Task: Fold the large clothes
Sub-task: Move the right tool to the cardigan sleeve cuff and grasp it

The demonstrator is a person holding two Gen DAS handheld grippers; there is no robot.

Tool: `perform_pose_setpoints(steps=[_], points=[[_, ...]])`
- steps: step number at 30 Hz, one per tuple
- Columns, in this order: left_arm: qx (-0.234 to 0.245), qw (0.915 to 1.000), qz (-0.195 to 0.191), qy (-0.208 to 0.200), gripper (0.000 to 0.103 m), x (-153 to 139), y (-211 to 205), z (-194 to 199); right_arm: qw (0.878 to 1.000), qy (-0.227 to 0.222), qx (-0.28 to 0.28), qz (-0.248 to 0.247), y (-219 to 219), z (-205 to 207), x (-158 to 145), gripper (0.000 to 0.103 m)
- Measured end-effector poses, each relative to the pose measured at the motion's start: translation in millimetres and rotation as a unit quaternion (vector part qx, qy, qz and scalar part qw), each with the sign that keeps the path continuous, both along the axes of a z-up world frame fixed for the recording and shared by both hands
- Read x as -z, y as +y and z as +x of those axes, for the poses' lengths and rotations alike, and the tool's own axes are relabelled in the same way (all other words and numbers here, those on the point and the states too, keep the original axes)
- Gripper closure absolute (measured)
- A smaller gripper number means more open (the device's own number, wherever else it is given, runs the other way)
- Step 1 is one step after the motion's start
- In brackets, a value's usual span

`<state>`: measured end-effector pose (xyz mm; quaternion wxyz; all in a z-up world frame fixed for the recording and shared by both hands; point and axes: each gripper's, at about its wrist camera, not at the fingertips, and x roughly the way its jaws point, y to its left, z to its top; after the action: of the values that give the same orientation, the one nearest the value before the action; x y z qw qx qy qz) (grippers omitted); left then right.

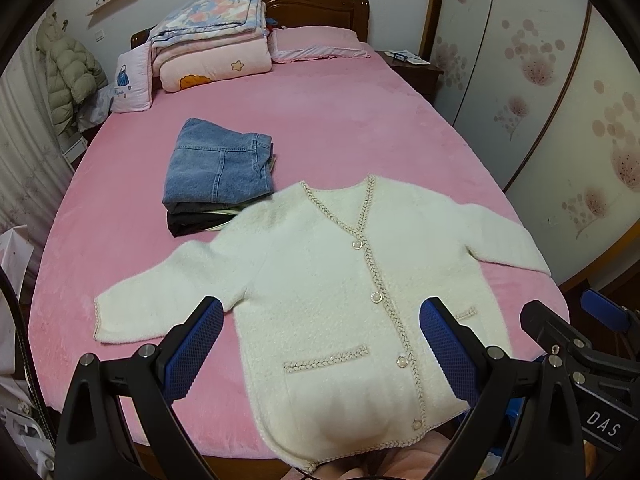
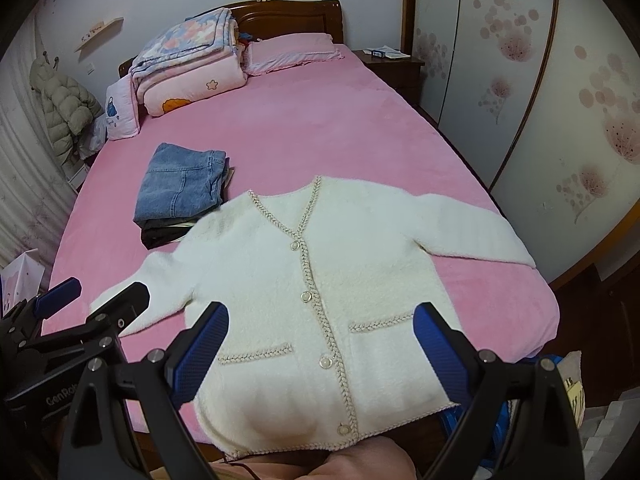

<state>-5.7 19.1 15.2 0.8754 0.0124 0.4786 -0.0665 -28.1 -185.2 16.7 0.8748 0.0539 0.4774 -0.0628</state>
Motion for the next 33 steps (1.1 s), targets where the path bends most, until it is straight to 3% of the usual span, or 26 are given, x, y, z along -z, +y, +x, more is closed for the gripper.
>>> perform_pose_setpoints(steps=[10,18,26,33], points=[[0.017,0.9998,-0.004,-0.004,0.005,-1.7,-15.6,7.3,1.000,-0.002,0.014,0.005,-13.0,-3.9,-1.0,0.009],[0.036,0.9987,-0.002,-0.037,0.005,-12.8,-40.3,13.6,0.999,-0.010,0.030,0.023,-39.8,-6.1,0.1,0.009],[0.055,0.9948,0.007,-0.086,0.005,-34.0,-92.3,29.1,0.996,-0.034,0.057,0.062,-96.3,0.6,-0.1,0.009],[0.100,0.9907,-0.005,-0.092,0.005,-39.7,-167.5,55.8,0.993,-0.054,0.072,0.082,-178.6,17.0,1.5,0.009]])
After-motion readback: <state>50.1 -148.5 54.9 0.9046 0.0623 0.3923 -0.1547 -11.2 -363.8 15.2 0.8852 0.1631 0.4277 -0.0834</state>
